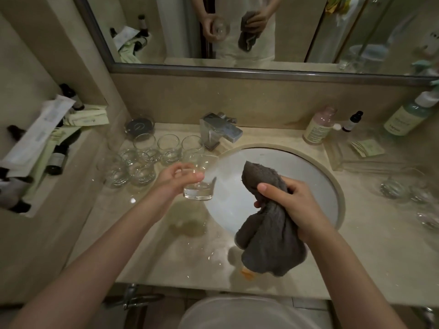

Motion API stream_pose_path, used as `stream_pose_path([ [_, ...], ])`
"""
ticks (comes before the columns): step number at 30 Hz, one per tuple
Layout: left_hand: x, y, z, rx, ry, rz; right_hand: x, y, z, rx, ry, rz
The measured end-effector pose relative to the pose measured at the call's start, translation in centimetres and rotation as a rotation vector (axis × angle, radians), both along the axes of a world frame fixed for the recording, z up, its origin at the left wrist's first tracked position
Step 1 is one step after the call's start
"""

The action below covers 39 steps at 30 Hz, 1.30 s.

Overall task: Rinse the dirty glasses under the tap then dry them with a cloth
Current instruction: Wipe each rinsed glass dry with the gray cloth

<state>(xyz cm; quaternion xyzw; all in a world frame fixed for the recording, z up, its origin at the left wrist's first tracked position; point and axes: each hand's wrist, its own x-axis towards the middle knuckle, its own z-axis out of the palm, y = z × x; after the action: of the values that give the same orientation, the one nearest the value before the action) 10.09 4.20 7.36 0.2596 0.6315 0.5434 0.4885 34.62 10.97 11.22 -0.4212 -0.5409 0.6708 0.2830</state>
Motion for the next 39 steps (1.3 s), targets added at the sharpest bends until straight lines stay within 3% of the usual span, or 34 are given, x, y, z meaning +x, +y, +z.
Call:
stream_pose_path([
  [7, -3.2, 1.3, -1.5, -0.027, 0.392, 0.011, -2.6, -1.2, -1.5, -0.1, 0.006, -0.03],
  [13, -6.1, 3.2, -3.5, -0.217, 0.854, -0.046, -3.5, -2.0, -2.8, -0.158, -0.02, -0.052],
  [18, -7.9, 4.0, -5.2, -0.38, 1.119, -0.098, -4.3, -2.8, -4.0, -0.202, -0.043, -0.034],
  [39, -10.3, 5.3, -8.6, -0.431, 1.086, -0.064, -4.6, -2.9, -5.1, -0.291, -0.044, -0.051],
])
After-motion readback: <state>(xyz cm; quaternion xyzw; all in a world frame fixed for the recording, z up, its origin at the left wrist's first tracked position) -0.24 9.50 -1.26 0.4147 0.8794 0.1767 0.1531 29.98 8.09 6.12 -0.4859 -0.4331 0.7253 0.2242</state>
